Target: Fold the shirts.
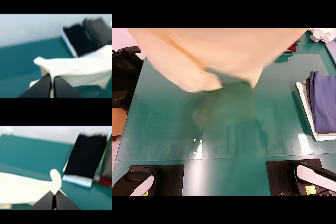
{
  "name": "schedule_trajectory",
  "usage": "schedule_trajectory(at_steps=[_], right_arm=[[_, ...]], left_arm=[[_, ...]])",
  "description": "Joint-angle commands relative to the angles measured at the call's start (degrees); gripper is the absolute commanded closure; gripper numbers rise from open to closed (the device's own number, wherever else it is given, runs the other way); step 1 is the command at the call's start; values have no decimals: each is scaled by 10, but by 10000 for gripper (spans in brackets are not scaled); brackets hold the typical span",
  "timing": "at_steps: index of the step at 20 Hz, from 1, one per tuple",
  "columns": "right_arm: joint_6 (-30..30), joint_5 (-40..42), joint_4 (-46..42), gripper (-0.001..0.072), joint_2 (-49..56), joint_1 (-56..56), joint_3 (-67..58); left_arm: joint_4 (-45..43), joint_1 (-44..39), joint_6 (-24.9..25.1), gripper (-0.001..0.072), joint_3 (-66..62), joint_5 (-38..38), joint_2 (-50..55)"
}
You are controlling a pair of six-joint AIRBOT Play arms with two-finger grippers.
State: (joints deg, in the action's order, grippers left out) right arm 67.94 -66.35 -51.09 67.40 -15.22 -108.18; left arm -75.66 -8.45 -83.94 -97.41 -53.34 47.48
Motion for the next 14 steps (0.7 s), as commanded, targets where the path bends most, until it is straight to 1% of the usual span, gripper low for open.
schedule_trajectory(at_steps=[1, 5, 8, 10, 13, 14], right_arm=[[2, -26, -1, 692, -92, -45, -61], [32, -28, -1, 692, -162, -109, -62], [48, -31, 1, 692, -172, -140, -62], [58, -52, 1, 692, -156, -136, -63], [71, -103, -1, 692, -97, -96, -62], [75, -119, -2, 692, -71, -78, -62]], left_arm=[[-14, 0, 0, 684, -76, -12, -64], [-14, 0, -1, 685, -123, -16, -84], [-21, 0, -1, 685, -127, -31, -81], [-38, 0, -1, 685, -121, -75, -59], [-75, 0, -1, 684, -120, -189, 18], [-80, 0, -1, 684, -120, -225, 59]])
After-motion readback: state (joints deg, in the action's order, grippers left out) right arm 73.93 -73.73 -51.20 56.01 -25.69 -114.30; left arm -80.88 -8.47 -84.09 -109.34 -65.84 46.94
